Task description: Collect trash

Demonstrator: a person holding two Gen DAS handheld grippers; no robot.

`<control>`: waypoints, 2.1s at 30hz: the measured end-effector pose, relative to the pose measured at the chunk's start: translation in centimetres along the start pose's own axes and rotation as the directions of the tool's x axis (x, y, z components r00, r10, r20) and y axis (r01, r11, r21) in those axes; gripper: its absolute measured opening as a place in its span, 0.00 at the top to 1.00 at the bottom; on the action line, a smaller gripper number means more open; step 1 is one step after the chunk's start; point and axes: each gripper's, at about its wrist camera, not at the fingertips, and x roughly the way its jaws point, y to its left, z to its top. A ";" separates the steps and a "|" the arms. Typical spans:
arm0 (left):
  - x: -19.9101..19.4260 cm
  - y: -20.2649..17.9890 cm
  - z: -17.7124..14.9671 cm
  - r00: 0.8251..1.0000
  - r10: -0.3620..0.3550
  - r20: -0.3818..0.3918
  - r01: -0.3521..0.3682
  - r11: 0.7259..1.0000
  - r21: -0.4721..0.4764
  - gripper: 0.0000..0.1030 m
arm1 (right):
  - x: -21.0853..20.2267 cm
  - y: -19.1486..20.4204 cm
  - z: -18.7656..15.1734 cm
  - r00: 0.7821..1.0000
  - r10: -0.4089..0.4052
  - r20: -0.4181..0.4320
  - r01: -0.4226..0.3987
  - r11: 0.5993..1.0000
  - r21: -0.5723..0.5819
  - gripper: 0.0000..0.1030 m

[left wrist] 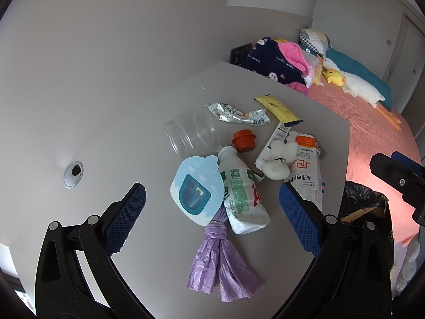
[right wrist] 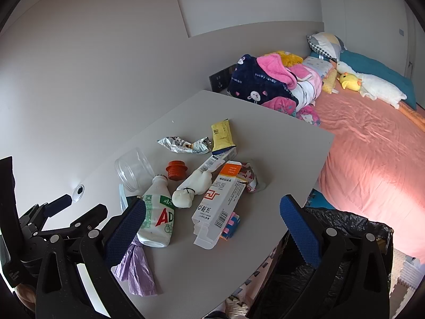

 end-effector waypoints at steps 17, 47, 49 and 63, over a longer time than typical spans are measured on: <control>0.3 0.3 -0.2 1.000 0.004 -0.012 -0.004 1.000 -0.007 0.06 | 0.2 -0.4 -0.3 1.000 -0.002 -0.008 0.002 1.000 0.007 0.02; 8.2 2.3 -0.3 0.984 0.068 -0.167 -0.084 0.992 -0.090 0.19 | 9.0 -3.4 -1.0 0.983 0.085 -0.163 -0.064 0.989 0.132 0.34; 8.8 2.3 -0.3 0.981 0.073 -0.181 -0.091 0.992 -0.092 0.19 | 9.7 -3.6 -1.0 0.981 0.088 -0.173 -0.063 0.987 0.145 0.34; 10.2 3.6 -0.4 0.975 0.051 -0.217 -0.084 0.986 -0.146 0.53 | 14.4 -5.2 -1.5 0.953 0.200 -0.230 -0.133 0.951 0.278 0.47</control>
